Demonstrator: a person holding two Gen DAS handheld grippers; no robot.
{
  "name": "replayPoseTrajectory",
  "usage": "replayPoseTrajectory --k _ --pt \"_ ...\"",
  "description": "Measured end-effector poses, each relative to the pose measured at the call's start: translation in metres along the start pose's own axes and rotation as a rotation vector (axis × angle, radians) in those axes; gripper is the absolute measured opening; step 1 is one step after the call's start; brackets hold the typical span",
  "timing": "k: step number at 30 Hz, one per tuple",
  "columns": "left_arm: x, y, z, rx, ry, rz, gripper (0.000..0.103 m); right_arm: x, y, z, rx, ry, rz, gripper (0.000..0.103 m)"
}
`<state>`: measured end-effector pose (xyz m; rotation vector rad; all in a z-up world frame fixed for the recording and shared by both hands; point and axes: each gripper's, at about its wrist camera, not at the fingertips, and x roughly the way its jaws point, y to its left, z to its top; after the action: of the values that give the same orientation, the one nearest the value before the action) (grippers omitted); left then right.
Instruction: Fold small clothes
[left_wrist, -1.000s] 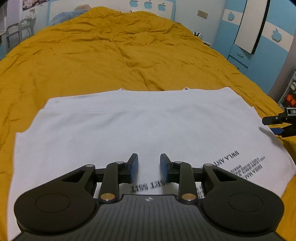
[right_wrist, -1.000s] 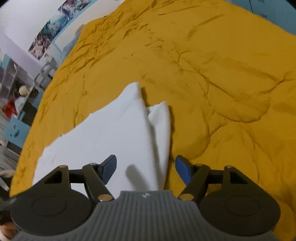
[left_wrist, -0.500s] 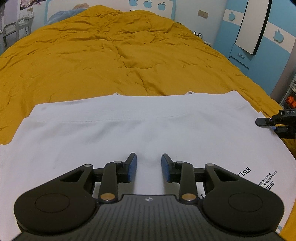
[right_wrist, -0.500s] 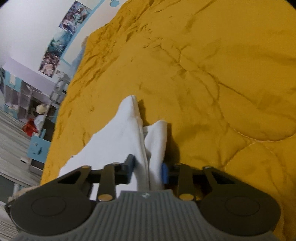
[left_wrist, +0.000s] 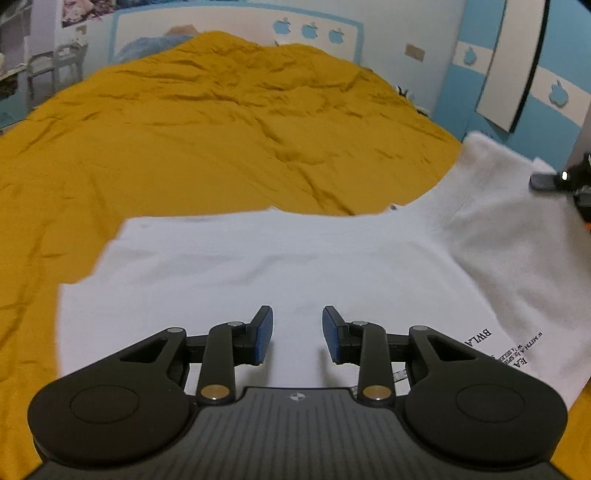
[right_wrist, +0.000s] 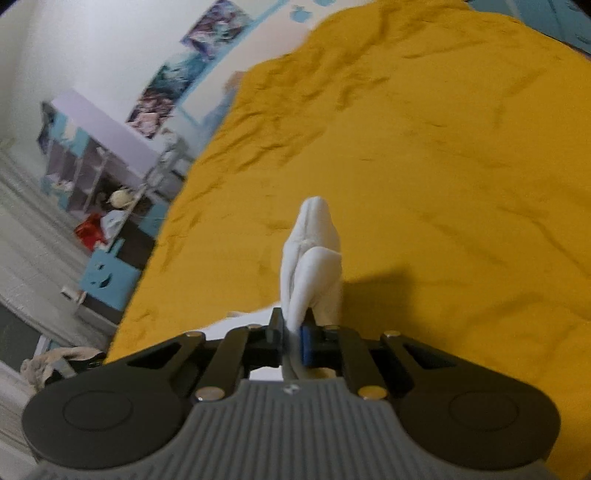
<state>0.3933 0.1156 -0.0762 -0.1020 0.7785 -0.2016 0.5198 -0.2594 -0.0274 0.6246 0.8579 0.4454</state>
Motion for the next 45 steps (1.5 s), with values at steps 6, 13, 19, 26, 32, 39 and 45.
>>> replayPoseTrajectory --k 6,13,19,26,32,39,45 --pt "-0.034 0.048 -0.003 -0.072 -0.039 0.036 0.038 0.038 0.095 -0.003 0.008 0.054 0.009 0.004" --pt "-0.053 0.096 -0.008 -0.096 -0.025 0.094 0.038 0.112 0.185 -0.029 0.034 0.119 -0.011 0.004" --pt "-0.057 0.126 -0.015 -0.176 -0.034 0.079 0.038 0.184 0.251 -0.076 -0.020 0.179 -0.054 0.004" --pt "-0.050 0.142 -0.026 -0.224 -0.035 0.039 0.038 0.247 0.278 -0.118 -0.093 0.197 -0.123 0.004" --pt "-0.044 0.157 -0.033 -0.274 -0.028 0.035 0.038 0.283 0.262 -0.131 -0.056 0.250 -0.142 0.004" --pt "-0.045 0.162 -0.037 -0.305 -0.018 0.031 0.038 0.309 0.249 -0.141 -0.053 0.290 -0.171 0.007" --pt "-0.075 0.159 -0.039 -0.313 -0.073 0.021 0.038 0.283 0.274 -0.139 -0.089 0.347 -0.084 0.026"
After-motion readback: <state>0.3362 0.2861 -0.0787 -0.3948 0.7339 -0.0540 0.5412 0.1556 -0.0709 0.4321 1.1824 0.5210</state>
